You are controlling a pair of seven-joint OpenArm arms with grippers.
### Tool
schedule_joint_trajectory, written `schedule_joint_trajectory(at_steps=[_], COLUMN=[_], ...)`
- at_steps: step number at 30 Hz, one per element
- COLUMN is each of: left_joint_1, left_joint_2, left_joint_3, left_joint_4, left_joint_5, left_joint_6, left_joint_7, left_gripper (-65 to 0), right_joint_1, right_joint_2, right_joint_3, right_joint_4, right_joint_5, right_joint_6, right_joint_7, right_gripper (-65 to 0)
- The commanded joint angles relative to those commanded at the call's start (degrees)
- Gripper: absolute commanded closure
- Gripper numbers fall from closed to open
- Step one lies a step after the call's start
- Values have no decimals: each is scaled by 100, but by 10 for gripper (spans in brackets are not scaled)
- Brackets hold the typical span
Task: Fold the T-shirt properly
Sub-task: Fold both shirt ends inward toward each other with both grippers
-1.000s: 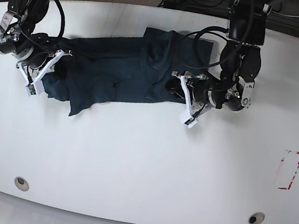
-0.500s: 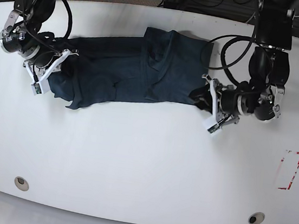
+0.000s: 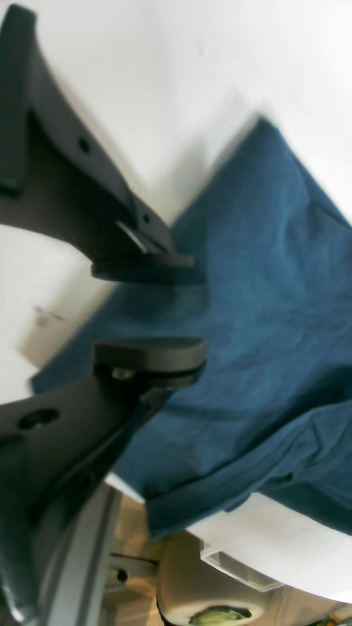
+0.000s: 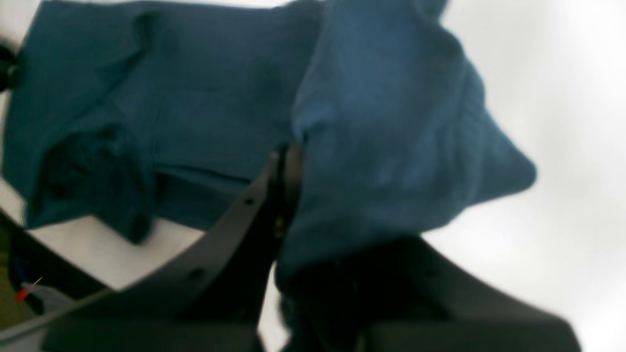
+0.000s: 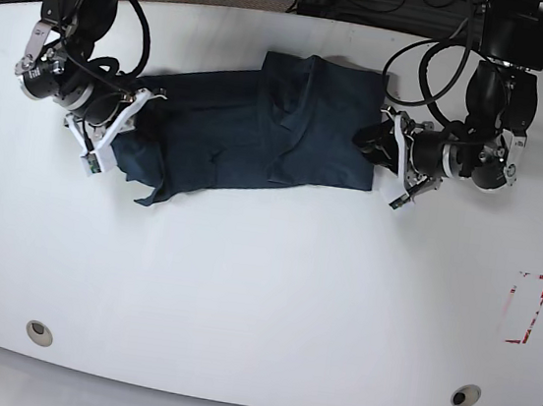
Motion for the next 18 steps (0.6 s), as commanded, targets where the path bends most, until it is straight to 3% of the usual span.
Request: schedule_joint_trajectory(at_steps=[5,10,15,18], left_joint_1=[-9,-211,-246,-246], left_joint_2=[0,149,237,448], left_joint_3=[176,185,176,167], left_joint_4=[-396,-888,-1143,-1143], left_joint_5=[44,62,457,730], left_joint_6=[0,0,0,0], left_joint_7=[-167,-246,-264,-343], left_gripper=[-164,-164,-164,-164], right_joint_1=[-26,9,-9,0], right_joint_2=[-123,-475,-624,-888], right_joint_3=[-88,-114,-404,-501], right_joint_4=[97,158,308,316], right_joint_5=[0,44,44,44], right_joint_6=[0,26,44,44], right_joint_7=[0,-26,-26,-26], right_gripper=[0,0,0,0])
